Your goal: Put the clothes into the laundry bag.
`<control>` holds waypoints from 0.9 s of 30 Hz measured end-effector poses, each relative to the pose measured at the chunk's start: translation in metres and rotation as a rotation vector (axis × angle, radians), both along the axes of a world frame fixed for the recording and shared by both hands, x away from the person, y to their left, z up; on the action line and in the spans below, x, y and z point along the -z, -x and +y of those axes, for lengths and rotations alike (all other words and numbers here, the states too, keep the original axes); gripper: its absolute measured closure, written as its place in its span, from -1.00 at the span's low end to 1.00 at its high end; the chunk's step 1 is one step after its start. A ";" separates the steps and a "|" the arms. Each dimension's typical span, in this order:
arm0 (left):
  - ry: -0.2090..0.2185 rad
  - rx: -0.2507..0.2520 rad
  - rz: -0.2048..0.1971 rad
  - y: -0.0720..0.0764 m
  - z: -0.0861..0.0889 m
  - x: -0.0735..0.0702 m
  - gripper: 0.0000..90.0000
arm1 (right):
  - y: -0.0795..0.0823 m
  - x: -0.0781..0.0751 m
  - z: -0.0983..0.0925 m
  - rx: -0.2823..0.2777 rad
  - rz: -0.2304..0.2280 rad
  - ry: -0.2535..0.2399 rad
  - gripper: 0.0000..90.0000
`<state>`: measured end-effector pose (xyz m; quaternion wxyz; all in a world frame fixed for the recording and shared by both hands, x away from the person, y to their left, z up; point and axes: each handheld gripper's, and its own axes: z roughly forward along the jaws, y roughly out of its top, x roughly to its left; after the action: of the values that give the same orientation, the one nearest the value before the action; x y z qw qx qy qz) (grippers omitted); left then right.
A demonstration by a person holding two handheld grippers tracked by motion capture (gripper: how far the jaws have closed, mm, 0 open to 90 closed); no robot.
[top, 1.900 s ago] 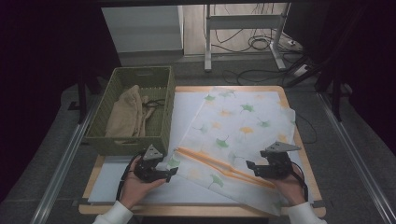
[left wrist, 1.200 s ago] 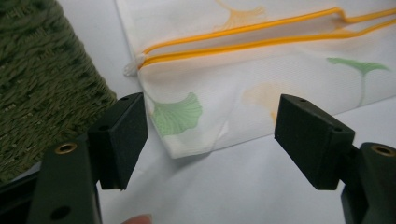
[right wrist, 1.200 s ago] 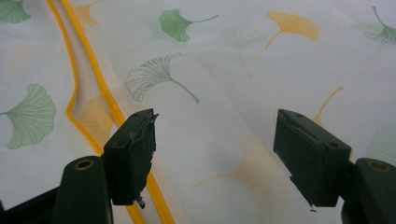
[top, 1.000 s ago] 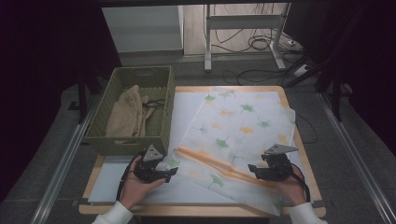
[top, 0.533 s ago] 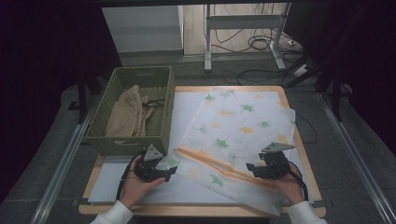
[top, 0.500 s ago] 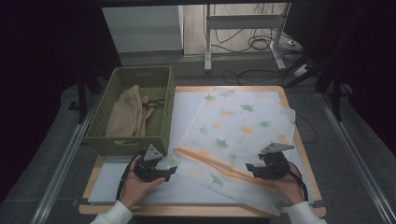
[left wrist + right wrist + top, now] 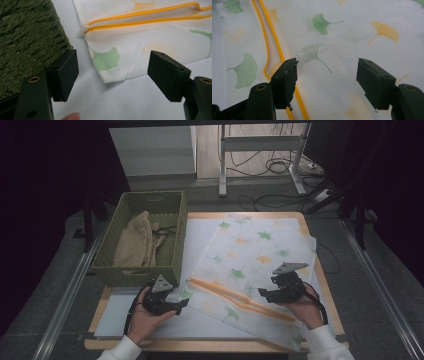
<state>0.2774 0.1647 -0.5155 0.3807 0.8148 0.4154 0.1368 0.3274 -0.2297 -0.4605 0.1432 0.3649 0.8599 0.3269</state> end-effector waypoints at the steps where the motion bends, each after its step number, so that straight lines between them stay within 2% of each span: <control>1: -0.002 0.000 0.001 0.000 0.000 0.000 -0.45 | -0.001 -0.003 0.001 -0.004 0.004 -0.007 -0.27; 7: -0.012 0.003 0.000 0.001 -0.001 0.001 -0.45 | -0.005 -0.010 0.005 -0.019 0.008 -0.009 -0.26; 9: -0.012 0.000 -0.003 0.002 -0.002 0.000 -0.45 | -0.006 -0.012 0.014 -0.030 0.015 -0.006 -0.27; 11: -0.009 -0.002 -0.002 0.002 -0.002 0.000 -0.45 | -0.007 -0.013 0.021 -0.037 0.015 0.011 -0.27; 13: -0.003 0.000 0.002 0.001 -0.002 0.001 -0.46 | -0.009 -0.012 0.029 -0.064 0.035 0.037 -0.25; 15: -0.007 0.002 0.003 0.001 -0.003 0.001 -0.46 | -0.010 -0.012 0.032 -0.069 0.036 0.043 -0.25; 16: -0.008 0.003 0.003 0.001 -0.003 0.001 -0.46 | -0.013 -0.010 0.038 -0.089 0.042 0.054 -0.24; 23: -0.001 -0.003 0.013 -0.001 -0.001 0.002 -0.46 | -0.020 -0.005 0.050 -0.109 0.071 0.069 -0.24; 27: -0.004 -0.012 0.000 0.000 -0.001 0.002 -0.46 | -0.019 -0.005 0.059 -0.137 0.073 0.093 -0.25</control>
<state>0.2772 0.1634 -0.5173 0.3783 0.8130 0.4200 0.1396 0.3463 -0.1709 -0.4557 0.1057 0.3100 0.9018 0.2821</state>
